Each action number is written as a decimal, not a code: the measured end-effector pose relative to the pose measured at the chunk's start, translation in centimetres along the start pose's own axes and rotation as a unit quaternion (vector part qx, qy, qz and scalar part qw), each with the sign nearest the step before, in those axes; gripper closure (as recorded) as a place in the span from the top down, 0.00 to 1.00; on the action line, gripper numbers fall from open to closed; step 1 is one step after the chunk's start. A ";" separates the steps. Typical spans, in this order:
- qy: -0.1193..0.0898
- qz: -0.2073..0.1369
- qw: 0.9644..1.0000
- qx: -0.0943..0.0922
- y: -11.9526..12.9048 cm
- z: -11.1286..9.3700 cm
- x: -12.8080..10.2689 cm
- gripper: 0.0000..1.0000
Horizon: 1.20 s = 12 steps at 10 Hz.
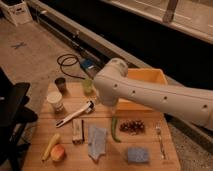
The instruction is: Wipe table surface with eraser
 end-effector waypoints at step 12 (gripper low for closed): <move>-0.041 -0.106 0.993 0.033 -8.4 4.9 -4.7 0.65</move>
